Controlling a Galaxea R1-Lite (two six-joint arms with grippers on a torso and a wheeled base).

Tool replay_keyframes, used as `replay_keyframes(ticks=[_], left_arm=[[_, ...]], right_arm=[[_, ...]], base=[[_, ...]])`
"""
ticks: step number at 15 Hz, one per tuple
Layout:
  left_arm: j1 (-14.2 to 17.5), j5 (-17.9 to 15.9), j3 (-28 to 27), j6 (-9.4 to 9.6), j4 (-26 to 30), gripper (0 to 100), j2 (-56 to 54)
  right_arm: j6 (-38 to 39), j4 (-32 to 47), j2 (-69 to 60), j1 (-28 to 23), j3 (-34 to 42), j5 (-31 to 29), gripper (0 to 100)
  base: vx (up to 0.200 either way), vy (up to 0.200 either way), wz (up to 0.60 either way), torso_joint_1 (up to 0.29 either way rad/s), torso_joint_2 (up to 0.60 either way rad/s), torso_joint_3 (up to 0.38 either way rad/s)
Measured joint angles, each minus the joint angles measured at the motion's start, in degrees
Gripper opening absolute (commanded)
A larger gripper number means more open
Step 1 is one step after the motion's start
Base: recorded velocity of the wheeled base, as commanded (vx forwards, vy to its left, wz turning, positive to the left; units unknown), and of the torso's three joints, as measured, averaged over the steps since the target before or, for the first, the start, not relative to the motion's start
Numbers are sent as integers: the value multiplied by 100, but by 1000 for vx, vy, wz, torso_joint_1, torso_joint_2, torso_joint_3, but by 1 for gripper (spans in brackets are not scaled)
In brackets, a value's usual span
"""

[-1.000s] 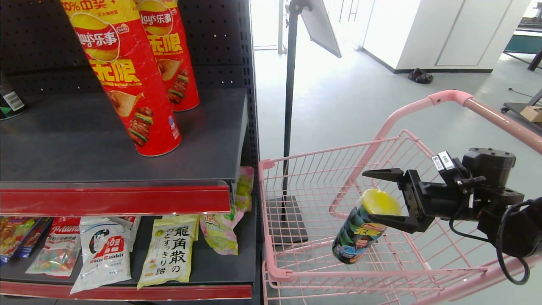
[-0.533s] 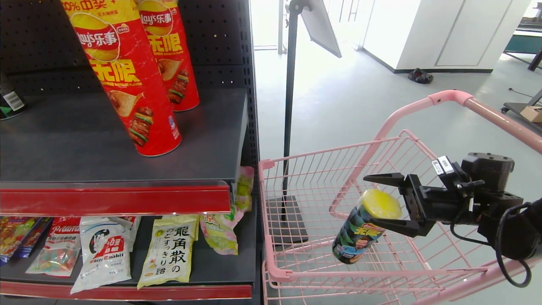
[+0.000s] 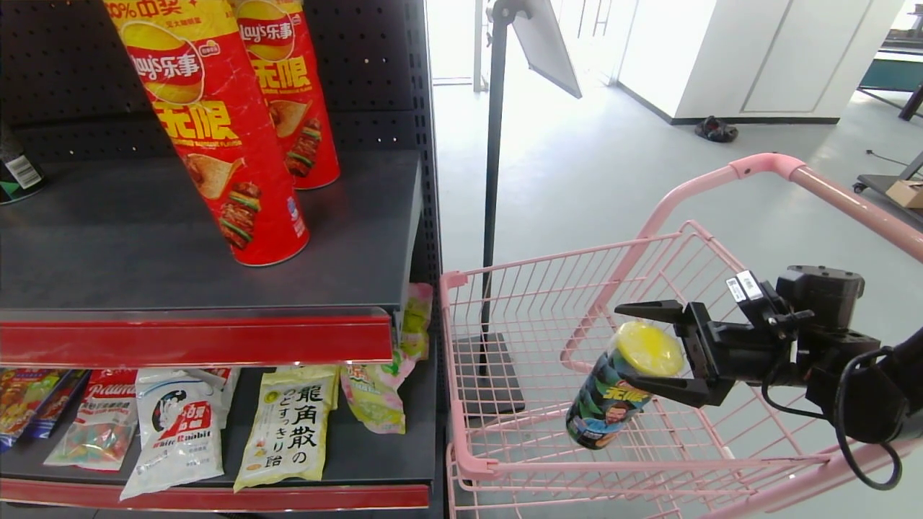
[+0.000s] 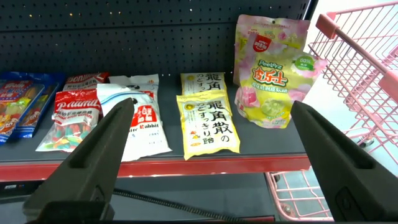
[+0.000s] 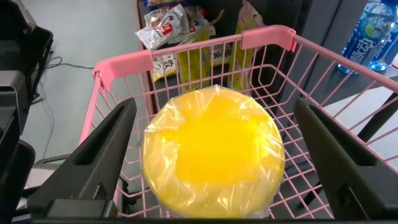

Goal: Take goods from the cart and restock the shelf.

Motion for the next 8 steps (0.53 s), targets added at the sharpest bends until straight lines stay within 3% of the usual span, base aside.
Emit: replay_keyframes(ticks=[8], left_arm=[[0, 0, 0, 0, 0, 100, 0]], right_arm=[[5, -34, 325, 20, -176, -2, 100]], base=[[0, 0, 0, 0, 0, 0]])
